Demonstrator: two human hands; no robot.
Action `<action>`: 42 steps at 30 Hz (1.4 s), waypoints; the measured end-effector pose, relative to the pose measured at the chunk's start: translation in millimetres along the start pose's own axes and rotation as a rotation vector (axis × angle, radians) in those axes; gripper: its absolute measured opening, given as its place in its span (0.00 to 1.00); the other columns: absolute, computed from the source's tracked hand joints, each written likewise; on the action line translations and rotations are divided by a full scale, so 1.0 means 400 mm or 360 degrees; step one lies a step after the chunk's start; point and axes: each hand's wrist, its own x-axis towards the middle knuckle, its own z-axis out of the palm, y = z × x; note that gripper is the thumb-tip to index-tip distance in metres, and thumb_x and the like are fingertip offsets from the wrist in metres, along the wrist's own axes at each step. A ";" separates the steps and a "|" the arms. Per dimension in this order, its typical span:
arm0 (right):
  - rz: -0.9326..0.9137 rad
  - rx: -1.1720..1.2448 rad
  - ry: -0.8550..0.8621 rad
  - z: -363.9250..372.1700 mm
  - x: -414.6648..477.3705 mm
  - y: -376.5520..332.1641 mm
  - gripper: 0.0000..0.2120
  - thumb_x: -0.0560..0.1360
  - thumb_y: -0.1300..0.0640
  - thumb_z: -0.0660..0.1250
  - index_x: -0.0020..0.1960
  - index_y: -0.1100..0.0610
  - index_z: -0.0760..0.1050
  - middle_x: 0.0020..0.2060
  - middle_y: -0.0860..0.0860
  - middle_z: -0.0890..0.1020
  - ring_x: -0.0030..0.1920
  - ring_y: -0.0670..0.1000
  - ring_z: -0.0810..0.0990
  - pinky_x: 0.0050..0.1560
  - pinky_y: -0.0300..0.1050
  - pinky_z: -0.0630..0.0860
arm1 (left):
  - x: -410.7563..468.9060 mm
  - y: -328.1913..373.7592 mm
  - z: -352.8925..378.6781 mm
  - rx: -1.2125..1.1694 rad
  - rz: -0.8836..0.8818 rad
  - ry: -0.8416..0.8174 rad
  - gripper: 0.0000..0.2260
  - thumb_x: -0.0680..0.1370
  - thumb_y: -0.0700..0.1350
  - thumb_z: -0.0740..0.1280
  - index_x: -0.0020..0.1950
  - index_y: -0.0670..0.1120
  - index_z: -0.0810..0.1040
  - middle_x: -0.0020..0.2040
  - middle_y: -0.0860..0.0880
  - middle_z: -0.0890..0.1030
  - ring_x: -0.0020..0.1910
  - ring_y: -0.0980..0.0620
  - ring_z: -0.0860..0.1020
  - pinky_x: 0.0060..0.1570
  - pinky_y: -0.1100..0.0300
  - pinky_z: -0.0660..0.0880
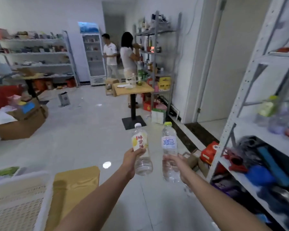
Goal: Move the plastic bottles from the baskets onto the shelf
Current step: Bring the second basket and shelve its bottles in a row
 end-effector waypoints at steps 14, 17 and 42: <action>-0.0081 0.0409 0.1063 -0.551 -0.536 0.136 0.14 0.65 0.63 0.76 0.49 0.62 0.79 0.34 0.56 0.83 0.34 0.55 0.81 0.42 0.48 0.78 | -0.279 -0.303 0.503 0.0293 -0.0412 -0.1008 0.13 0.73 0.35 0.68 0.57 0.37 0.76 0.46 0.38 0.82 0.44 0.40 0.80 0.52 0.43 0.77; -0.0136 0.0467 0.1246 -0.661 -0.682 0.159 0.16 0.66 0.64 0.75 0.53 0.63 0.78 0.40 0.59 0.84 0.36 0.56 0.82 0.43 0.48 0.79 | -0.401 -0.366 0.628 0.0354 -0.0461 -0.1256 0.09 0.75 0.34 0.66 0.55 0.37 0.75 0.44 0.39 0.81 0.41 0.42 0.79 0.44 0.51 0.77; -0.0308 0.0677 0.2229 -1.244 -1.772 0.377 0.21 0.64 0.59 0.77 0.53 0.65 0.77 0.38 0.59 0.82 0.35 0.57 0.81 0.35 0.46 0.77 | -1.400 -0.923 1.277 0.0727 -0.0660 -0.2327 0.15 0.70 0.32 0.71 0.56 0.40 0.78 0.52 0.40 0.83 0.49 0.42 0.81 0.45 0.53 0.80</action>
